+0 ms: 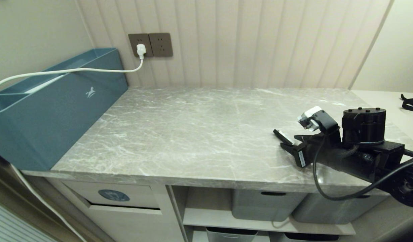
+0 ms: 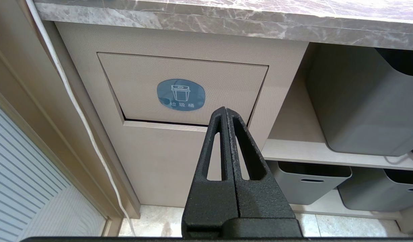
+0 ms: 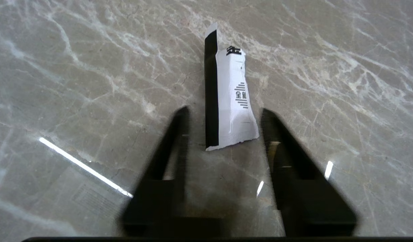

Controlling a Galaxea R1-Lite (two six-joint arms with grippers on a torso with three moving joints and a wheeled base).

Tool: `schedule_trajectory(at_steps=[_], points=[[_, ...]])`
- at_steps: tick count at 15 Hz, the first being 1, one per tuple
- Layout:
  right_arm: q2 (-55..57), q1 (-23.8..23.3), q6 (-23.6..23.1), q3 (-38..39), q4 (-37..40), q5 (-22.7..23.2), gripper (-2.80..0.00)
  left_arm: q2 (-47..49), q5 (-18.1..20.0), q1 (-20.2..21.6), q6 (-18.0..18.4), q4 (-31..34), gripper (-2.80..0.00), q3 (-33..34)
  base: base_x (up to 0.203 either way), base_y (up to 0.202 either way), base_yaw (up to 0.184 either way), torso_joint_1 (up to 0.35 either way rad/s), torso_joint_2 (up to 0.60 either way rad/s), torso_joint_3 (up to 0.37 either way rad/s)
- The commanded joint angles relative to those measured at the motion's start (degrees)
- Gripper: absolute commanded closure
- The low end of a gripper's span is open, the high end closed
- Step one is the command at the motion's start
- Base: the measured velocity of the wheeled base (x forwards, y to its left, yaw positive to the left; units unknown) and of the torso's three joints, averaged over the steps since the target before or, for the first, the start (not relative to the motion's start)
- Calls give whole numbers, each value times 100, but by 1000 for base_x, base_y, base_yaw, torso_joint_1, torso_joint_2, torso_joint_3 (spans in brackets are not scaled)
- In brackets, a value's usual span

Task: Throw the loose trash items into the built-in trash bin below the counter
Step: Pick up the garbage

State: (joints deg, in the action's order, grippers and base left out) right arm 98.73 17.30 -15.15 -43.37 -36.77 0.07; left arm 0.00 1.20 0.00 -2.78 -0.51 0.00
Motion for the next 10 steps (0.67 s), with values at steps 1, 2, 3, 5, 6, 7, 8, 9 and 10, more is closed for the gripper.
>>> schedule_trajectory(at_steps=[1, 2, 3, 5, 6, 7, 8, 9, 10], points=[[-29, 2, -5, 22, -32, 1, 0, 9, 3, 0, -3, -2, 0, 16, 0, 0, 0, 0, 0, 0], [-21, 2, 4, 22, -32, 1, 0, 9, 3, 0, -3, -2, 0, 10, 0, 0, 0, 0, 0, 0], [-6, 2, 4, 16, -32, 10, 0, 9, 3, 0, -3, -2, 0, 10, 0, 0, 0, 0, 0, 0], [41, 2, 11, -40, -32, 10, 0, 9, 2, 0, -3, -2, 0, 12, 0, 0, 0, 0, 0, 0], [32, 2, 16, -60, -32, 10, 0, 9, -4, 0, -3, -2, 0, 16, 0, 0, 0, 0, 0, 0], [-17, 2, 21, -59, -34, 10, 0, 9, -4, 0, -3, -2, 0, 10, 0, 0, 0, 0, 0, 0], [-149, 3, 39, -42, -33, 21, 0, 9, 3, 0, -3, -2, 0, 18, 0, 0, 0, 0, 0, 0], [-314, 15, 101, -1, -36, 71, 0, 9, 2, 0, -3, -2, 0, 11, 0, 0, 0, 0, 0, 0], [-452, 43, 148, 16, -77, 215, 0, 9, 3, 0, -3, -2, 0, 16, 0, 0, 0, 0, 0, 0]])
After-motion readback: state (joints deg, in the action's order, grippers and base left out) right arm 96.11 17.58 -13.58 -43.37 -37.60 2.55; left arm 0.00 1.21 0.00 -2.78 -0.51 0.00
